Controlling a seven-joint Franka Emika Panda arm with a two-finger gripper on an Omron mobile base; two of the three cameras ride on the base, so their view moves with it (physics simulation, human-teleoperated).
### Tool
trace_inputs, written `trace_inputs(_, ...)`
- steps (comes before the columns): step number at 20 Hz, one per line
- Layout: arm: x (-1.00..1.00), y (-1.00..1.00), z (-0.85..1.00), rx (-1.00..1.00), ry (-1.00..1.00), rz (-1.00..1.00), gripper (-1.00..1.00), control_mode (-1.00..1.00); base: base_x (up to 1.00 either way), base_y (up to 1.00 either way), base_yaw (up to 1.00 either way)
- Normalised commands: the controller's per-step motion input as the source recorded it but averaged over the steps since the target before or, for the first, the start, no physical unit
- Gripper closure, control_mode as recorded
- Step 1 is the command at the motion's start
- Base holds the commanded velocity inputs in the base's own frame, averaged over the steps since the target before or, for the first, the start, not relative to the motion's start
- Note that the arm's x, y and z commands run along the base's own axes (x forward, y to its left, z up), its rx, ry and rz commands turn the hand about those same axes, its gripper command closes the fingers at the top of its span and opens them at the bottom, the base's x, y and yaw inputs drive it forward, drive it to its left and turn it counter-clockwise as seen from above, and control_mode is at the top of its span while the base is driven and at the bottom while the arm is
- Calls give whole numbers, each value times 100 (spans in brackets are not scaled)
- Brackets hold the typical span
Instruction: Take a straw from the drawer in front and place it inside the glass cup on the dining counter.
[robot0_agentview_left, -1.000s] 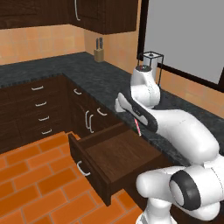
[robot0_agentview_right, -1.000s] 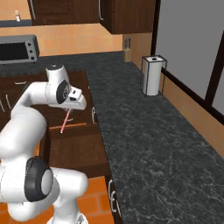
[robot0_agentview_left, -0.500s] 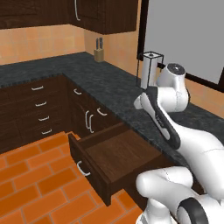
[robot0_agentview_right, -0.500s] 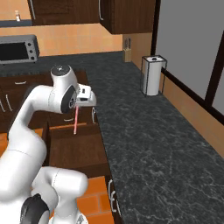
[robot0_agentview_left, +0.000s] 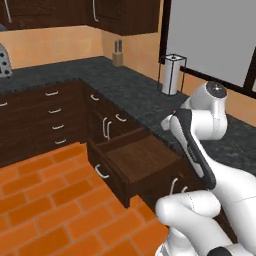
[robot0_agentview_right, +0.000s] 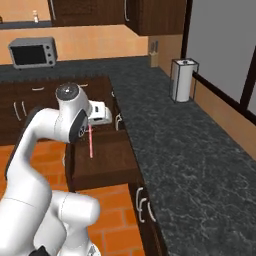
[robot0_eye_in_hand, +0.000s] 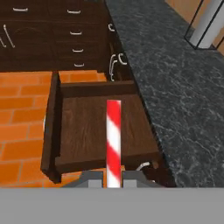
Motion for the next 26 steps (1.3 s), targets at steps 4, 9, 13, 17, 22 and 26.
trace_inputs(4, 0, 0, 0, 0, 0, 0, 100, 100, -90, 100, 26)
trace_inputs(9, 0, 0, 0, 0, 0, 0, 100, 100, -34, 100, 45)
trace_inputs(13, 0, 0, 0, 0, 0, 0, 100, 100, -15, 96, 53)
trace_inputs(17, 0, 0, 0, 0, 0, 0, 100, 100, -27, 56, 41)
trace_inputs(22, 0, 0, 0, 0, 0, 0, 100, 100, 52, 8, 15)
trace_inputs(26, 0, 0, 0, 0, 0, 0, 100, 100, 100, 0, 6)
